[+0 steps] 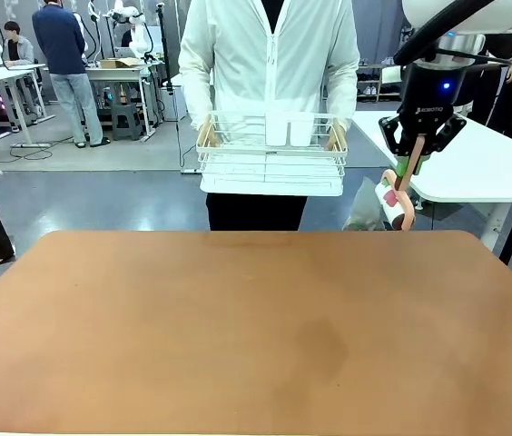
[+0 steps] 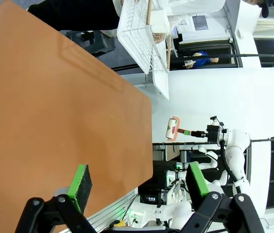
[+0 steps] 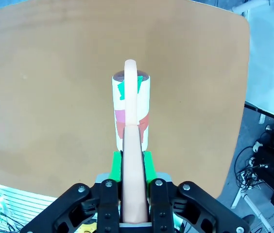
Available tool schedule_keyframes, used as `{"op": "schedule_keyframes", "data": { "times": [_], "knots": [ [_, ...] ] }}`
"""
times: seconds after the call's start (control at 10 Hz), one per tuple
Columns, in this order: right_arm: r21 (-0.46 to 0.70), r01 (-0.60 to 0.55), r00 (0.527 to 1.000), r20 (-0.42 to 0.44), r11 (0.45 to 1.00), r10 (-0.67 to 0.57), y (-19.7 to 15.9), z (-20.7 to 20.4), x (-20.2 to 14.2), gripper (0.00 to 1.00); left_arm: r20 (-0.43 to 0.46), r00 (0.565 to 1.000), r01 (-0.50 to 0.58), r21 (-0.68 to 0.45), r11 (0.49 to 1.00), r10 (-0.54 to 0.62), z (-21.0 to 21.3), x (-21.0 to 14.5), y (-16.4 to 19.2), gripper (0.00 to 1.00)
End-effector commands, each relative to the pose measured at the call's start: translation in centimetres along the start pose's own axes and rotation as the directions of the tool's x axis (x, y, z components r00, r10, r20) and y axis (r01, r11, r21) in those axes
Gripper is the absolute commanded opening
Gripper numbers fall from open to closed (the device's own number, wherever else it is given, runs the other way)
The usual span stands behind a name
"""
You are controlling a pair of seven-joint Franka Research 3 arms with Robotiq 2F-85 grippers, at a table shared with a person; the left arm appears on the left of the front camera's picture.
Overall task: Clean the table.
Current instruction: Clean the table with the Lint Roller when the human lifts the Dish drying rack.
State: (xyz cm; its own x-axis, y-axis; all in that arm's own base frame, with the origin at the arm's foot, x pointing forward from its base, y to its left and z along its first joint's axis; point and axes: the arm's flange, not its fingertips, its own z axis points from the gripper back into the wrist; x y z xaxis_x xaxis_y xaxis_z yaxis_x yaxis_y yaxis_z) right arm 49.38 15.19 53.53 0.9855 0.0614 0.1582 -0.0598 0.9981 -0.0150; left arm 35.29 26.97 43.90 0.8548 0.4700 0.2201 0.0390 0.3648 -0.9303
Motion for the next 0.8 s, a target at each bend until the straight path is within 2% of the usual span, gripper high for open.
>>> {"op": "schedule_keyframes", "data": {
  "times": [0.0,0.7],
  "knots": [
    [-0.025,0.025,1.0,-0.003,0.999,-0.025,0.06,0.19,0.35,0.21,0.011,1.0,-0.004,-0.03,1.0,0.004,0.27,0.1,-0.16,1.0],
    [-0.025,0.025,1.0,-0.003,0.999,-0.025,0.06,0.19,0.35,0.21,0.011,1.0,-0.004,-0.03,1.0,0.004,0.27,0.1,-0.16,1.0]
  ]
}}
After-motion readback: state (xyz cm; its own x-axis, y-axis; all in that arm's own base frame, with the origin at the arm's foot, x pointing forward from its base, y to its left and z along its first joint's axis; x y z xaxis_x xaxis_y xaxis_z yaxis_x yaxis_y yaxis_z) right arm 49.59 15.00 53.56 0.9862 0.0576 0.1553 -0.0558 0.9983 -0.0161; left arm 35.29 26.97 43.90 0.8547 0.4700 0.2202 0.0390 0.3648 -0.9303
